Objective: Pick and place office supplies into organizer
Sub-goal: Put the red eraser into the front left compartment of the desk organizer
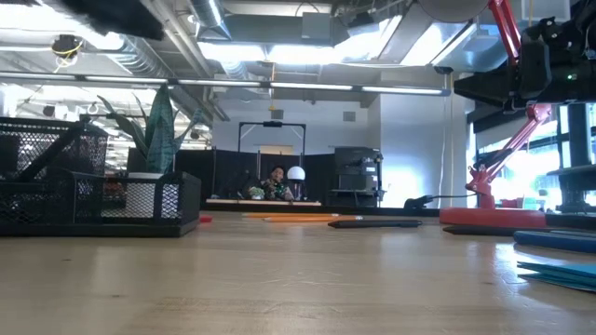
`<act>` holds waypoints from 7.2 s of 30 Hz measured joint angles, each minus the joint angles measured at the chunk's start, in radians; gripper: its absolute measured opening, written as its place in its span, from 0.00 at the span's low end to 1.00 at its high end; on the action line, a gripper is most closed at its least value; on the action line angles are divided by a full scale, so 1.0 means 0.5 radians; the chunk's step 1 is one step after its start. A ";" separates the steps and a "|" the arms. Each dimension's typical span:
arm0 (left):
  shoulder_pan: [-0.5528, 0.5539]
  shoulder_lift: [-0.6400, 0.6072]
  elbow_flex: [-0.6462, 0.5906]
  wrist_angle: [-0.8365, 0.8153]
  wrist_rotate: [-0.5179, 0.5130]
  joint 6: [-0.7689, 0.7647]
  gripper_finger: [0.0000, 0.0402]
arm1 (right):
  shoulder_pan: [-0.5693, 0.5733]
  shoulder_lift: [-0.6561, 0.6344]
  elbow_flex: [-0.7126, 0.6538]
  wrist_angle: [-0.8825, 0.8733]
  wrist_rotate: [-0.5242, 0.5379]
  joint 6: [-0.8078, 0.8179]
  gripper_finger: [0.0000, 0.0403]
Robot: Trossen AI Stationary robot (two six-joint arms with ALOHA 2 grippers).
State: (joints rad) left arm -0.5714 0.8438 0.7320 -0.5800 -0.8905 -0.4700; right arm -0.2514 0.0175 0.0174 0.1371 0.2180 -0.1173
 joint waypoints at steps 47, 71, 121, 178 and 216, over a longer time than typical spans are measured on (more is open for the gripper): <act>1.392 1.462 0.693 -0.425 1.241 2.001 0.35 | -0.001 0.000 -0.021 -0.162 0.000 -0.039 0.38; 1.366 1.587 0.693 -0.402 1.015 2.017 0.35 | -0.002 0.000 -0.021 -0.153 0.000 -0.091 0.38; 1.342 1.584 0.693 -0.397 1.639 2.097 0.53 | -0.001 0.000 -0.021 -0.153 0.000 0.045 0.38; 1.581 1.850 0.450 -0.133 1.789 2.674 0.41 | -0.002 0.000 -0.021 -0.151 0.002 -0.044 0.38; 1.589 1.174 0.499 -0.247 1.824 2.030 0.15 | -0.002 0.000 -0.021 -0.151 0.001 -0.042 0.38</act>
State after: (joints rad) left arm 0.2232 1.4306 0.9813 -0.7034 0.0214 0.5452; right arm -0.2523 0.0174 0.0067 0.0616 0.2184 -0.1383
